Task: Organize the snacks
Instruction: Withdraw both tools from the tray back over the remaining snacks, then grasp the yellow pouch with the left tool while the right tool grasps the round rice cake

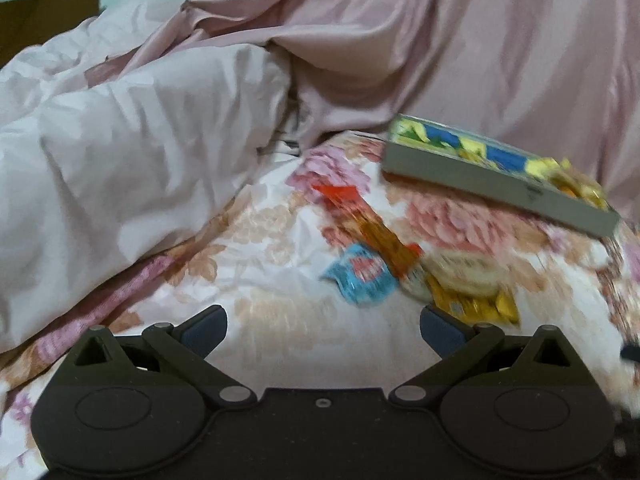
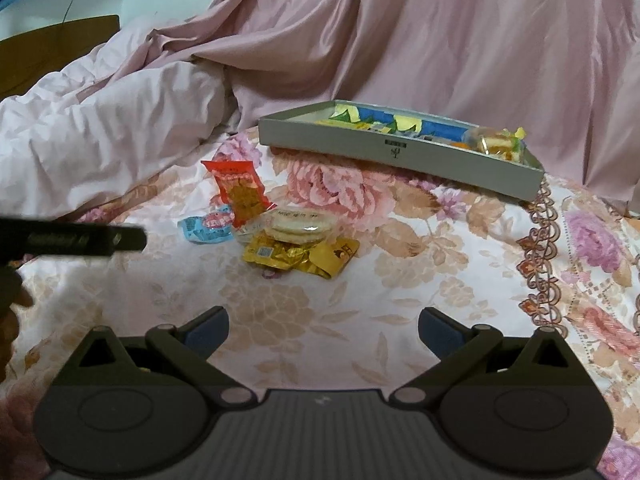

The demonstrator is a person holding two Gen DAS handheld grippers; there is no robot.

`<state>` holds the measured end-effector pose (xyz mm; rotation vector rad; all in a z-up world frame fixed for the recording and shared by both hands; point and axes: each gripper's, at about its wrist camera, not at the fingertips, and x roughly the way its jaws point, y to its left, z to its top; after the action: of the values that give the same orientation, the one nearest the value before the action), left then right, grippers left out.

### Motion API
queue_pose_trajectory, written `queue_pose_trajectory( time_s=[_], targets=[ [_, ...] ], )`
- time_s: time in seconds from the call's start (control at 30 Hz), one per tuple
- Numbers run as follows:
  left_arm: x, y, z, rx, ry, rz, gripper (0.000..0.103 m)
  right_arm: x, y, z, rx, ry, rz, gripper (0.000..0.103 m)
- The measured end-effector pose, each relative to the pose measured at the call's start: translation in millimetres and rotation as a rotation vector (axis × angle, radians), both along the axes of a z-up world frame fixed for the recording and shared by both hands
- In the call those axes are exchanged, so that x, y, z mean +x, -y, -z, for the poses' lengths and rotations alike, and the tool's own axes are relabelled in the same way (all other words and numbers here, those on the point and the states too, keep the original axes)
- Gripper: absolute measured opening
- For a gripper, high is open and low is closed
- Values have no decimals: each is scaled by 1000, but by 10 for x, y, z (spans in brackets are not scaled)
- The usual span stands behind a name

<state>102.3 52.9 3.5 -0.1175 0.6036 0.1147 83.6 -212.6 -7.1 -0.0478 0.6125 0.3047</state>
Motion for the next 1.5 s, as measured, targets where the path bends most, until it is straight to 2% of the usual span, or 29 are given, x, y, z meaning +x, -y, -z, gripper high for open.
queue_pose_trajectory(
  time_s=[0.13,0.27,0.43,0.63,0.83,0.97,1.1,1.23,1.33,1.5],
  targets=[
    [264,-84,45,-12,2,-40,102,196,43,41,62,-64,-19,103],
    [452,-181,124,-18,3,-50,102,441,11,55,62,-76,-38,103],
    [589,-246,205,8,10,-48,102,868,-63,69,116,-102,-46,103],
    [646,-369,269,-11,8,-110,102,1369,-275,100,112,-96,-64,103],
    [659,-421,298,-43,20,-132,102,1659,-483,217,97,-124,-54,103],
    [653,-396,302,-63,36,-109,102,1715,-545,300,64,-135,-41,102],
    [637,-314,306,-71,53,-53,102,1677,-452,323,80,-123,-39,88],
    [626,-201,302,-63,68,19,102,1633,-302,312,92,-96,-61,81],
    [610,-124,292,-68,80,78,102,1572,-189,299,59,-66,-73,80],
    [570,37,295,-54,90,183,102,1460,37,288,60,-44,-71,80]
  ],
)
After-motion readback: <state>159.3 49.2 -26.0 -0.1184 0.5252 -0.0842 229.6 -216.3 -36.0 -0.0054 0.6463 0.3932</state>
